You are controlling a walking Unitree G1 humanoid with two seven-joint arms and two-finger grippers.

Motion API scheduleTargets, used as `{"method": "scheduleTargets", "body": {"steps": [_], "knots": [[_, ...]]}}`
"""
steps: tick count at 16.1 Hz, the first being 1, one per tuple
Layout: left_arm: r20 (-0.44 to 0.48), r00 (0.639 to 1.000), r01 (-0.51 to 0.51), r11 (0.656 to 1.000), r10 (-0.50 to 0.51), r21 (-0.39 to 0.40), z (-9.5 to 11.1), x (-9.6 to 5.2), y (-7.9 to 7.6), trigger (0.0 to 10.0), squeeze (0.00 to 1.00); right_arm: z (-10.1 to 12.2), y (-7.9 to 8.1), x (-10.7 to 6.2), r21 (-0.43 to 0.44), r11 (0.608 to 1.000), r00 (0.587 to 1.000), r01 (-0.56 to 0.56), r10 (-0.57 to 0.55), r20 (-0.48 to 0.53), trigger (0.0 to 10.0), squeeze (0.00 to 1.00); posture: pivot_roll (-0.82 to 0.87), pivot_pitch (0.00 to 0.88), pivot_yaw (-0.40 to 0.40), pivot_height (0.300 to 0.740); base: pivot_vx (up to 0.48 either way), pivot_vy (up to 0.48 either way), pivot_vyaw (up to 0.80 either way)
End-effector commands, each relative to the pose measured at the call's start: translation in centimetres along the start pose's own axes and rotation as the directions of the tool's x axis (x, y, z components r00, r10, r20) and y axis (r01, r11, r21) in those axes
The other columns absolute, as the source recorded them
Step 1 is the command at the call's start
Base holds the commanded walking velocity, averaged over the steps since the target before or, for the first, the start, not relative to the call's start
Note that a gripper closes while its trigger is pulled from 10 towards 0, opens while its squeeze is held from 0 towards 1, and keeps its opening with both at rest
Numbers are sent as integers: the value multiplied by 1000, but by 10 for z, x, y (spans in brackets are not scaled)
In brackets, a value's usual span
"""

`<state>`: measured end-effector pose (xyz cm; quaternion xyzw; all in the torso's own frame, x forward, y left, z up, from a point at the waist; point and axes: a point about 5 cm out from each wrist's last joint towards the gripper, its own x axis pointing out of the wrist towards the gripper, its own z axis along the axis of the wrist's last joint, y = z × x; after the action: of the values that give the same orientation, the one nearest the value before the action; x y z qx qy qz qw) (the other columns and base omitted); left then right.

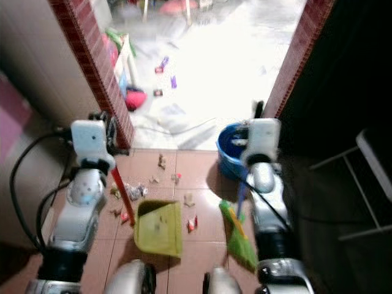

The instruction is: Sweep floor

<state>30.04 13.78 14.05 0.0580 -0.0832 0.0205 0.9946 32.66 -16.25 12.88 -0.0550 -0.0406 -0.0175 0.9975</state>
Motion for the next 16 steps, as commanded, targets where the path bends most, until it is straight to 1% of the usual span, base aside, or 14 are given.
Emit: {"method": "scheduleTargets", "body": {"steps": [1, 2, 3, 5, 6, 9, 11, 13, 15, 16], "knots": [[54, 998, -20, 998, 17, 53, 10, 4, 5, 10000, 0, 8, -5, 3, 0, 1000, 999, 16, -16, 42, 10000, 0, -26, 88, 19, 740, 0, 0, 0], [65, 998, -28, 995, 22, 92, 13, 6, 11, 10000, 0, 7, -8, 3, -4, 1000, 999, 21, -21, 40, 10000, 0, -27, 91, 17, 740, 0, 0, 0], [68, 997, -30, 995, 24, 91, 14, 6, 11, 10000, 0, 7, -9, 3, -5, 1000, 999, 22, -22, 40, 10000, 0, -27, 94, 14, 740, 0, 0, 0], [38, 999, -28, 996, 25, 82, 4, 8, 13, 10000, 0, 7, -7, 5, 26, 999, 999, 24, -25, 38, 10000, 0, -30, 98, 11, 740, 0, 0, 0], [38, 999, -23, 997, 20, 68, 3, 10, 9, 10000, 0, 9, -5, 7, 46, 999, 999, 20, -22, 48, 10000, 0, -32, 97, 10, 740, 0, 0, 0], [44, 999, 4, 998, -6, 60, -7, 18, -13, 10000, 0, 17, -2, 14, 99, 995, 997, 33, -40, 68, 10000, 0, -55, 93, 10, 740, 0, 0, 0], [32, 999, 14, 998, -16, 56, -13, 20, -22, 10000, 0, 21, -2, 15, 112, 993, 996, 35, -44, 79, 10000, 0, -68, 95, 9, 740, 0, 0, 0], [12, 1000, 25, 998, -26, 66, -21, 21, -29, 10000, 0, 23, 0, 16, 148, 988, 996, 41, -52, 71, 10000, 0, -99, 112, 4, 740, 0, 0, 0], [-9, 1000, 10, 997, -10, 79, -29, 24, -33, 10000, 0, 21, 3, 18, 215, 976, 998, 41, -51, 43, 10000, 0, -111, 115, -2, 740, 0, 0, 0], [-24, 1000, -12, 996, 14, 87, -33, 22, -35, 10000, 0, 21, 8, 20, 282, 959, 999, 25, -32, 20, 10000, 0, -110, 114, -3, 740, 0, 0, 0]]}}
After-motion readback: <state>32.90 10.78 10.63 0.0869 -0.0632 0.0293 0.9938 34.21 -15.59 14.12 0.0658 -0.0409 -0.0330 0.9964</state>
